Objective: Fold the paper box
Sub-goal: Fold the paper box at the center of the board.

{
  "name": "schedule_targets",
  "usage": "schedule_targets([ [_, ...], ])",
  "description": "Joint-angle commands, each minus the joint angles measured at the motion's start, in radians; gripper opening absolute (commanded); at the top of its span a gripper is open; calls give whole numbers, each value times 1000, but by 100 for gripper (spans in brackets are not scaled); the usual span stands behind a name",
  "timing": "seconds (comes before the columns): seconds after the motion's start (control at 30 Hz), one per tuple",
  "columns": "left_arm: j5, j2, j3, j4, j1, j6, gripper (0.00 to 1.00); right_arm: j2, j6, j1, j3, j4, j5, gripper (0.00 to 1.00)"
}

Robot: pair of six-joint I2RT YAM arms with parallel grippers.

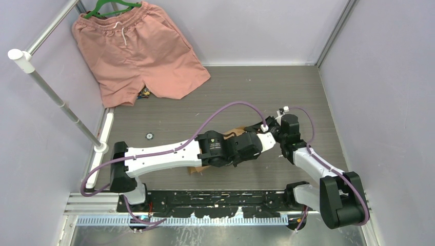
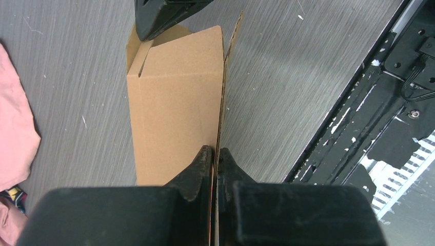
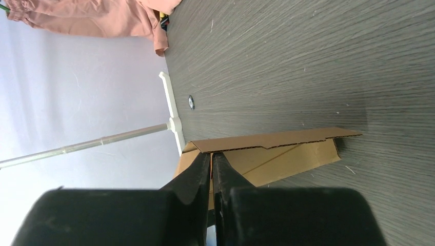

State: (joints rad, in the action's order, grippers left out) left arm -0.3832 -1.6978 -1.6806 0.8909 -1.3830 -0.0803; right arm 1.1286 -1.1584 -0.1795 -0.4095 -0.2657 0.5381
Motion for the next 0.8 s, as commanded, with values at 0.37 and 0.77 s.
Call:
schedule_targets([
  [0.37, 40, -21, -43, -18, -21, -53, 4, 16, -28, -69, 4, -108, 1, 11],
  [0.77, 54, -19, -37, -35, -25, -53, 4, 15, -51, -140, 14, -133, -36, 11],
])
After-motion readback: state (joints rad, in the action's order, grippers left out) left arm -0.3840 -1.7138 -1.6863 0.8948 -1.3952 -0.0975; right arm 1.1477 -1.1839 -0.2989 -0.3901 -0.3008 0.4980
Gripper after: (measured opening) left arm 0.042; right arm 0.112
